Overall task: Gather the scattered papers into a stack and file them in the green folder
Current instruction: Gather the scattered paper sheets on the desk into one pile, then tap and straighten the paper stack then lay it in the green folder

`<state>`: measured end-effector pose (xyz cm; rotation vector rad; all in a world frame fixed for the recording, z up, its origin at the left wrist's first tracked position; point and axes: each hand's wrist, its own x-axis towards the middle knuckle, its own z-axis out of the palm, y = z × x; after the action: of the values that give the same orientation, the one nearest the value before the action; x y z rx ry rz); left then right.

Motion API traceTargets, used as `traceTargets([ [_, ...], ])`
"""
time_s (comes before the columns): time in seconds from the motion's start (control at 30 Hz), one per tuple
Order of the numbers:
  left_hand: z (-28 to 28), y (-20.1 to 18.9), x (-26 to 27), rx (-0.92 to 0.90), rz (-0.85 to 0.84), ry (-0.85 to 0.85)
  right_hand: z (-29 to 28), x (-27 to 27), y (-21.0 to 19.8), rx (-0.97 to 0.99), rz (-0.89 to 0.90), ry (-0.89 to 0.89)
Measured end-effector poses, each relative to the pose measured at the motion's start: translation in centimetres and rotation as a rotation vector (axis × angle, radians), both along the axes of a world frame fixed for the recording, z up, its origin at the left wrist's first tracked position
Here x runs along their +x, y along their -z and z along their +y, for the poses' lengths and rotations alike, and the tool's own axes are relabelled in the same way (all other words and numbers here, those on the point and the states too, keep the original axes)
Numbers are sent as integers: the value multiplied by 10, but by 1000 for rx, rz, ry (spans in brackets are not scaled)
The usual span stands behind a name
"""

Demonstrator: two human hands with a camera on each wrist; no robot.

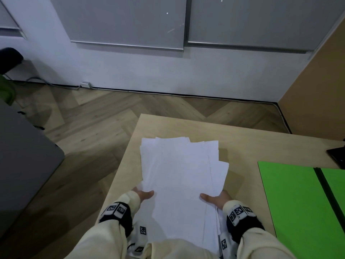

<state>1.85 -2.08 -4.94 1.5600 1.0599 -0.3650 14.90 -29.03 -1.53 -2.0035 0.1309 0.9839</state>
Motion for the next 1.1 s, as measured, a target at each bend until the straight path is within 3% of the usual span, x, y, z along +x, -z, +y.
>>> traceTargets([
  [0.13, -5, -31, 32, 116, -124, -74, 12, 12, -21, 4, -200, 138],
  [0.27, 6, -96, 60, -63, -599, -228, 10, 43, -87, 198, -461, 265],
  [0.37, 22, -150, 73, -116, -849, -114, 3, 61, -149, 358, -602, 323],
  [0.47, 26, -176, 82, -4, -819, -45, 0, 69, -167, 481, -641, 353],
  [0.63, -16, -167, 97, 225, -686, 48, 17, 61, -127, 409, -434, 349],
  [0.73, -27, -158, 100, 284, -747, -79, 28, 58, -117, 490, -443, 429],
  [0.83, -23, -169, 99, 306, -795, -103, 28, 63, -137, 493, -515, 408],
  [1.0, -1, -190, 83, 285, -769, 224, 5, 69, -149, 431, -454, 186],
  [1.1, -9, -184, 86, 326, -696, 299, 11, 61, -147, 397, -550, 68],
])
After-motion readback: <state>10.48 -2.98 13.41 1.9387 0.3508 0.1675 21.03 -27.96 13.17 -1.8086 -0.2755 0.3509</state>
